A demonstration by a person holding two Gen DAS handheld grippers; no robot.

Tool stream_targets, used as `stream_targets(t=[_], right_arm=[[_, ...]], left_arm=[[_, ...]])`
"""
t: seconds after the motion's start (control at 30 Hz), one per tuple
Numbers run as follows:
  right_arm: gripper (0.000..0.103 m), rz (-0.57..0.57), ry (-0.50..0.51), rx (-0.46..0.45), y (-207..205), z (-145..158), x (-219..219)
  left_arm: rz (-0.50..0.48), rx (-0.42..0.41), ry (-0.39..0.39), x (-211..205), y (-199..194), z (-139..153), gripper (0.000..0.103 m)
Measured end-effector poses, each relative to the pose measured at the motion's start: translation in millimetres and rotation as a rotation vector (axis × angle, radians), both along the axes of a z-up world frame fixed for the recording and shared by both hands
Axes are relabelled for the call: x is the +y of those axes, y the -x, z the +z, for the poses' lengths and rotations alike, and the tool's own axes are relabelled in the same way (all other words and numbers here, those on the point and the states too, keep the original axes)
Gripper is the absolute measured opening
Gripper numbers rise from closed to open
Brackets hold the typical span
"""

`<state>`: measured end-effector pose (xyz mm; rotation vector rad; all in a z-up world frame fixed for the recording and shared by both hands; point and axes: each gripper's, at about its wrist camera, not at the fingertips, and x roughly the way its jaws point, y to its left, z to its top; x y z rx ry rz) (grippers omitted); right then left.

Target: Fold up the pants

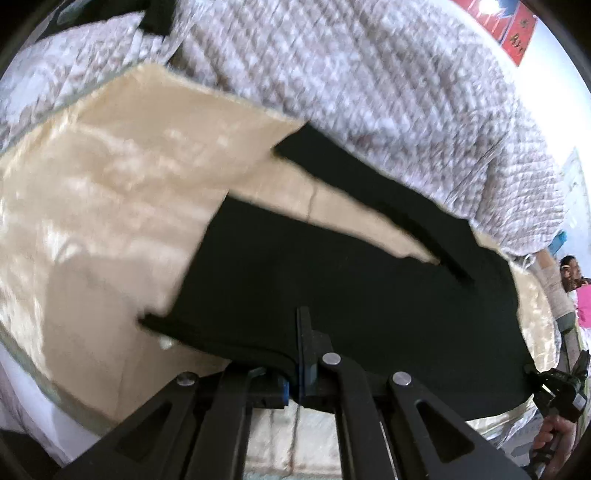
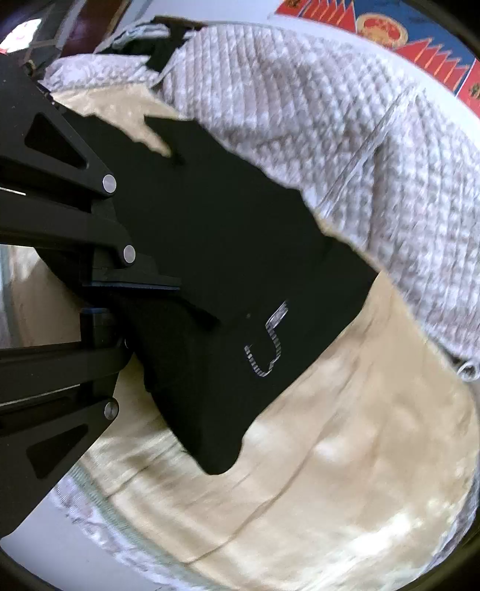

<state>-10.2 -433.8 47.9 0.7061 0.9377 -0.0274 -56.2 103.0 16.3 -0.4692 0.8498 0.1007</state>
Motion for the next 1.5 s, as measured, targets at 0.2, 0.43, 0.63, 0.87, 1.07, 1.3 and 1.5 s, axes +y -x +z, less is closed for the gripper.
stream_targets(t=[0.2, 0.43, 0.63, 0.87, 1.07, 1.3, 1.5], right_arm=[[0.006, -0.009, -0.004, 0.004, 3.0, -2.9, -0.7], [0.025, -0.115, 0.050, 0.037, 31.3, 10.4, -14.7], [0.025, -0.209, 0.261, -0.045, 51.5, 42.9, -21.0], [0.025, 0.137, 0.389, -0.060, 1.7, 27.8, 45.8], [0.025, 0.091, 0.402, 0.054, -5.2, -3.2, 34.5], [0.032, 0.187, 0.490, -0.036, -17.3, 16.5, 62.8], [0.045, 0.342, 0.512, -0.050, -53.1, 12.1, 96.6]], left_arm=[[-0.011, 0.005, -0.006, -2.6, 4.0, -1.8, 0.005], [0.115, 0.059, -0.090, 14.9, 21.1, 8.4, 0.011], [0.171, 0.031, -0.169, 18.1, 24.8, 26.6, 0.011], [-0.058, -0.018, -0.175, -28.2, -13.0, 28.0, 0.031], [-0.081, 0.087, -0.193, -26.8, -21.6, -2.7, 0.031], [-0.118, 0.066, -0.243, -39.1, -42.1, 16.9, 0.034], [-0.176, 0.046, -0.312, -57.3, -78.9, 26.9, 0.043]])
